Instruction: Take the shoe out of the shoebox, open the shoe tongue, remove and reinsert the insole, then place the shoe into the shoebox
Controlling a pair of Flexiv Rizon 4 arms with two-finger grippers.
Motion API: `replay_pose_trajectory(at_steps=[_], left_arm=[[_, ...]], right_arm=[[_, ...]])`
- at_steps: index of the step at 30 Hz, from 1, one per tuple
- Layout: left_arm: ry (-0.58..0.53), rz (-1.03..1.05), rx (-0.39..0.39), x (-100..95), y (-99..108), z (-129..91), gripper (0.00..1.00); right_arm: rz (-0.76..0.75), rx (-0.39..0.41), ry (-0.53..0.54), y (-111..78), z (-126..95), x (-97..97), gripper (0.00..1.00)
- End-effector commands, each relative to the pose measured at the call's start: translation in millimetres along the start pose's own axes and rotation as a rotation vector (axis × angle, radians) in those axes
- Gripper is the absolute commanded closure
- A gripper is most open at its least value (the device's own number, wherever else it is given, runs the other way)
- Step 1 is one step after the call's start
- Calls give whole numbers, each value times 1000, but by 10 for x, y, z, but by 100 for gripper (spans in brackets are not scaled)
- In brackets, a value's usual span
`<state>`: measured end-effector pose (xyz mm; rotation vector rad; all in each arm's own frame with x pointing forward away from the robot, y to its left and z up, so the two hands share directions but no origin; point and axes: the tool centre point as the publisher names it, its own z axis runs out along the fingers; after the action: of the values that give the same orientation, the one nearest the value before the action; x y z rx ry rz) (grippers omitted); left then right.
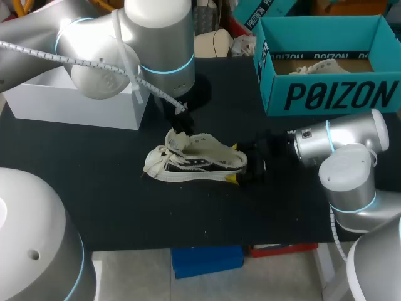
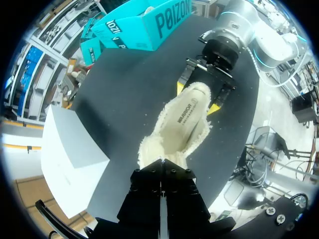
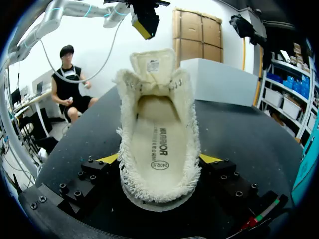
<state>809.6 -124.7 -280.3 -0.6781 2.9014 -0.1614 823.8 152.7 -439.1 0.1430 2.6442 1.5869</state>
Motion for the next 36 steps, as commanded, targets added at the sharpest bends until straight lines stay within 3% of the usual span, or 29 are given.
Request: replay_pose_trajectory(at_steps=[1,8,14,36], left_arm=[[285,377,120,-30,-19,22,100],[422,456,53,-48,-202,83,100],[426,537,-50,11,-269,211,100],[550,472,-27,170,-364,704,100]], right_arm=[[1,0,-1,-25,5,-9,100],[1,0,-1,-25,5,-9,100],[1,0,-1,-25,5,-9,100],[1,0,-1,-25,5,-9,100]])
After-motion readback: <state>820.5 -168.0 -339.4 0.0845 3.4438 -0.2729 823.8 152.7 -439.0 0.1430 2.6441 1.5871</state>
